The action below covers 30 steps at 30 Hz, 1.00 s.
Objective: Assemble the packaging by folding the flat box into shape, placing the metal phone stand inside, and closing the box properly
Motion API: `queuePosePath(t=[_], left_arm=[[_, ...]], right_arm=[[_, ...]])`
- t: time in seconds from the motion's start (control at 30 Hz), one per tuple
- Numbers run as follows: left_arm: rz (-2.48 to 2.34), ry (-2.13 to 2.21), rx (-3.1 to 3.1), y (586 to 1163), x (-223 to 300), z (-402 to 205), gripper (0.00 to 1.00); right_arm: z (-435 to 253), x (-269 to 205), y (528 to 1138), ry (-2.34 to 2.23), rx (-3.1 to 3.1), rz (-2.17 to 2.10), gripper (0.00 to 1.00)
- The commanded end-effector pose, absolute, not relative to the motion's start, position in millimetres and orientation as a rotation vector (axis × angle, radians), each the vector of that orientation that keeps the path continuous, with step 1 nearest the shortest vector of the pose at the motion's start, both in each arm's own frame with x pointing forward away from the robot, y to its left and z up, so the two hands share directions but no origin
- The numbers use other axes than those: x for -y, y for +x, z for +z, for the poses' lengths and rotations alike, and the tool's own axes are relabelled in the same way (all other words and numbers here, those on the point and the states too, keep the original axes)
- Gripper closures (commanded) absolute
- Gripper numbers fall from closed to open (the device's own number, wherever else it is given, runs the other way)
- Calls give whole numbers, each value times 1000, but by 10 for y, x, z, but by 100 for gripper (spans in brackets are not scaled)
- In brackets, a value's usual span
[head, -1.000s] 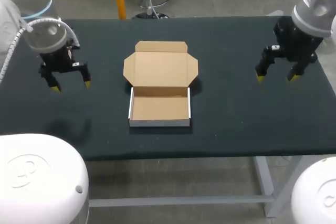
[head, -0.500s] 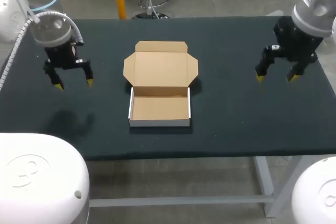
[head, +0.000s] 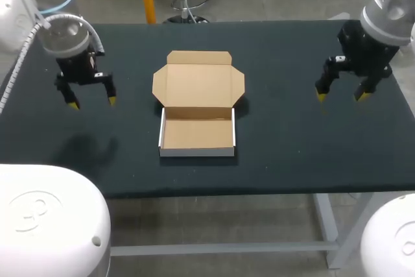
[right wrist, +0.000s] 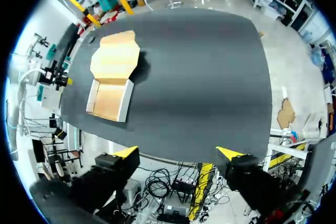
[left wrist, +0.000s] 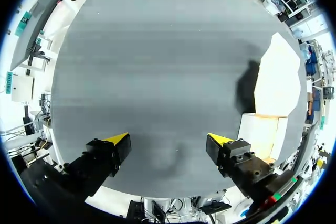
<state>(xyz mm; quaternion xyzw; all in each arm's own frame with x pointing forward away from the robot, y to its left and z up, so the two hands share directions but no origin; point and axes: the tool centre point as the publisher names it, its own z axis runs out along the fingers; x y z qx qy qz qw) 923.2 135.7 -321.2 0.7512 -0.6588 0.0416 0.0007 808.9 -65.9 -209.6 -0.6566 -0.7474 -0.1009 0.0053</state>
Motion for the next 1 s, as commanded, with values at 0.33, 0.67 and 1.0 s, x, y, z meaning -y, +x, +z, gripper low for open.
queuePosePath(t=[0.33,0.67,1.0], left_arm=[[64,2343,2098,9805,-1345,-3527,0],[62,2345,2062,10246,-1500,-3673,0],[62,2369,2044,10573,-1682,-3723,0]], right_arm=[[-2072,661,8086,-2055,2340,-308,0],[-2072,661,8086,-2055,2340,-308,0],[-2072,661,8086,-2055,2340,-308,0]])
